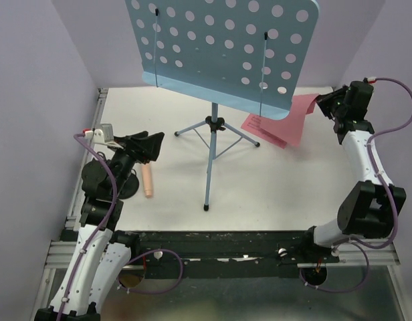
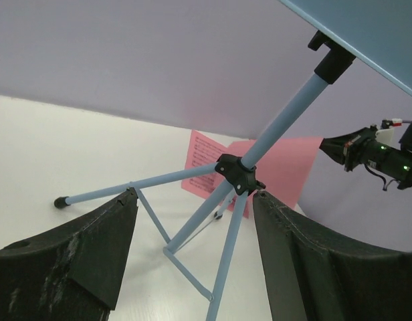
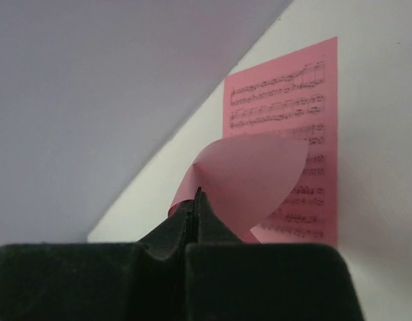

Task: Pack up the instrument practice props

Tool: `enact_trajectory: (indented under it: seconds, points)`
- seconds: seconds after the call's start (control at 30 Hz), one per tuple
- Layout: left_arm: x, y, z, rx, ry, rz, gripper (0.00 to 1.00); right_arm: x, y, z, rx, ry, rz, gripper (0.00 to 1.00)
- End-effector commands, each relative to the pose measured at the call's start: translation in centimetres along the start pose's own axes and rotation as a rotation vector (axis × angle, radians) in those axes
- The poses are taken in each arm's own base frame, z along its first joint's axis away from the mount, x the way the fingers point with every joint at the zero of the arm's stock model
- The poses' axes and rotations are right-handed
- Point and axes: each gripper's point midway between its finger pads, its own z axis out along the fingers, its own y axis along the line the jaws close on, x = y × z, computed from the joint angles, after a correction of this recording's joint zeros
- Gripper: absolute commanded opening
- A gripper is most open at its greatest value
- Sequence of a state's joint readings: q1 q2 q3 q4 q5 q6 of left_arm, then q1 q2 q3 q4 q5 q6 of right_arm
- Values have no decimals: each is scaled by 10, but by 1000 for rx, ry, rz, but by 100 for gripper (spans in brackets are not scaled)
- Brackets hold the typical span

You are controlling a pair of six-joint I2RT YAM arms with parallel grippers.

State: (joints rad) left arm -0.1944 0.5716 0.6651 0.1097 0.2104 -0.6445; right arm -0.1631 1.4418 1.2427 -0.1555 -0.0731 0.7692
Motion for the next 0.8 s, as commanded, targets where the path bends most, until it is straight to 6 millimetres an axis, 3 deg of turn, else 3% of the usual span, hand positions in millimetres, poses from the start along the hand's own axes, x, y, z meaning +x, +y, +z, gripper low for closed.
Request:
enact_trajectory:
  seconds: [0.0,0.1,0.23,0.33,0.4,0.43,0.5,0.63,0.7,0.77]
  points:
    - [14,-12,0,71,43,-69,78,-5,10,32,-145,124,319,1]
    - [26,-9,0,68,77,-81,78,19,-16,60,-111,233,389,1]
    - [38,0,4,48,99,-89,78,61,-46,76,-59,354,421,1]
    - [48,1,9,54,134,-110,78,85,-71,77,6,403,351,1]
    - [54,2,12,52,153,-116,78,90,-75,74,12,405,316,1]
    - [56,1,14,54,158,-120,78,91,-71,73,-3,407,311,1]
    - [59,1,17,55,169,-123,77,87,-41,72,-80,400,282,1]
    - [61,-1,17,54,178,-113,77,41,35,60,-300,274,249,1]
    - [61,0,16,50,175,-108,77,22,52,58,-342,232,256,1]
    - [62,1,16,47,174,-107,77,8,56,59,-331,186,271,1]
